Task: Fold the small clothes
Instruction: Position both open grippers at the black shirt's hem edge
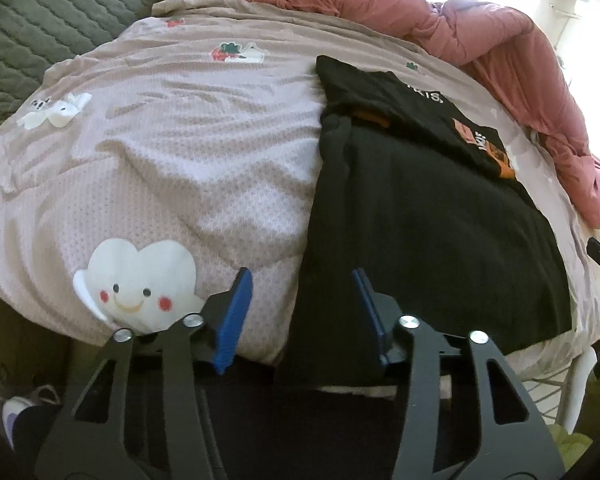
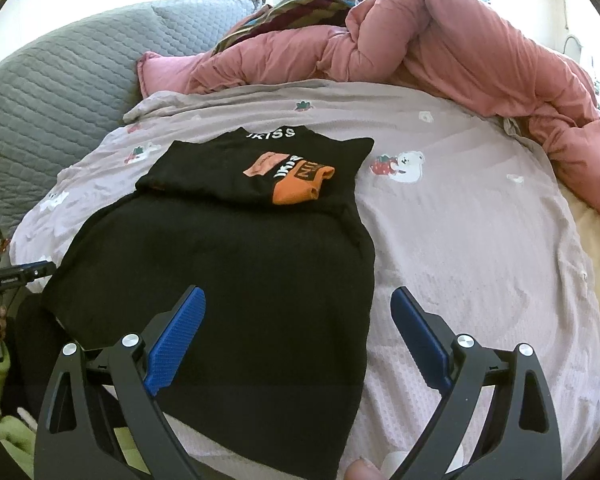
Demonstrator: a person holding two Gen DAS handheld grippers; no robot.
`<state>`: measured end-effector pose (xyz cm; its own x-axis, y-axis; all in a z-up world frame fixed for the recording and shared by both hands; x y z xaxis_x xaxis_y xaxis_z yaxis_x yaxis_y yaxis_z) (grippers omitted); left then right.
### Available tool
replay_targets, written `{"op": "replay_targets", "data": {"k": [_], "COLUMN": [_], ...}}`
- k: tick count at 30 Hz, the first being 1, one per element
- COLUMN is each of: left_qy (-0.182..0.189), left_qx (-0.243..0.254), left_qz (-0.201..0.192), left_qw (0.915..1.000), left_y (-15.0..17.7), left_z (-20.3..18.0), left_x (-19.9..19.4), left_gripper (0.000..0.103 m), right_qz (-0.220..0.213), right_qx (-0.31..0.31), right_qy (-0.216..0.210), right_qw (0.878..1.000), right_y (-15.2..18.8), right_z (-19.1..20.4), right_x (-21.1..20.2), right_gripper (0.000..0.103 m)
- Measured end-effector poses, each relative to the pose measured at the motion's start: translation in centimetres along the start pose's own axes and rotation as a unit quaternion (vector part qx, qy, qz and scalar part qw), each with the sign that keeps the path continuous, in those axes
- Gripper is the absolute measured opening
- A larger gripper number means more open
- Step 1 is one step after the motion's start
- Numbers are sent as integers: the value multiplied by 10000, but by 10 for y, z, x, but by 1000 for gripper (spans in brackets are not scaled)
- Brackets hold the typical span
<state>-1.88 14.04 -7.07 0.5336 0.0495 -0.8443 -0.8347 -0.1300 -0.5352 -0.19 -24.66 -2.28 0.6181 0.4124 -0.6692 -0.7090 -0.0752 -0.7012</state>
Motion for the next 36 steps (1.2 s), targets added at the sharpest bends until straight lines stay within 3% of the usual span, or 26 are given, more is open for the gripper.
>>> {"op": "replay_targets", "data": {"k": [6,12,23,25,27,30,36], "left_qy": [129,223,95,98,103,114,128], "left_qx": [-59,40,123,121,117,107,80], "left_qz": [163,323,329,329,324,315,307], "left_qw": [9998,9992,9993,9993,9994,9994,9994], "left_y": [10,18,21,20,21,21,22], "left_z": [1,-9,-13,-13,-13,-13,-12], "left_x": [4,13,19,19,19,19,19], "left_gripper": [39,24,23,23,23,23,22], "right_qz": [78,307,531,609,734,862,1029], "right_qx": [-54,-21,127,182,236,279,579], "right_qy": [-41,-114,-131,-152,-227,-295,-304], "right_qw": [9999,9995,9984,9979,9968,9955,9925], "right_y": [11,31,53,58,65,74,87], "right_z": [2,3,-8,-10,-12,-12,-22], "right_x": [-4,-2,-8,-8,-7,-6,0], "right_gripper": [93,92,83,77,63,50,49]}}
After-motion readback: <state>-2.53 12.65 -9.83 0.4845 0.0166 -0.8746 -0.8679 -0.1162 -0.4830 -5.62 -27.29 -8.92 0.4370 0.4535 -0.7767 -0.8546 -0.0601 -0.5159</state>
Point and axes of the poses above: each gripper's, at about its wrist camera, not at the fingertips, and x roughly the way its jaws point, z to its left, y to its underside, the point moved 6 cm from there along x, roughly the way its jaws point, and after that the axes turned 11 degrees about -y, right-handed, at the moved point
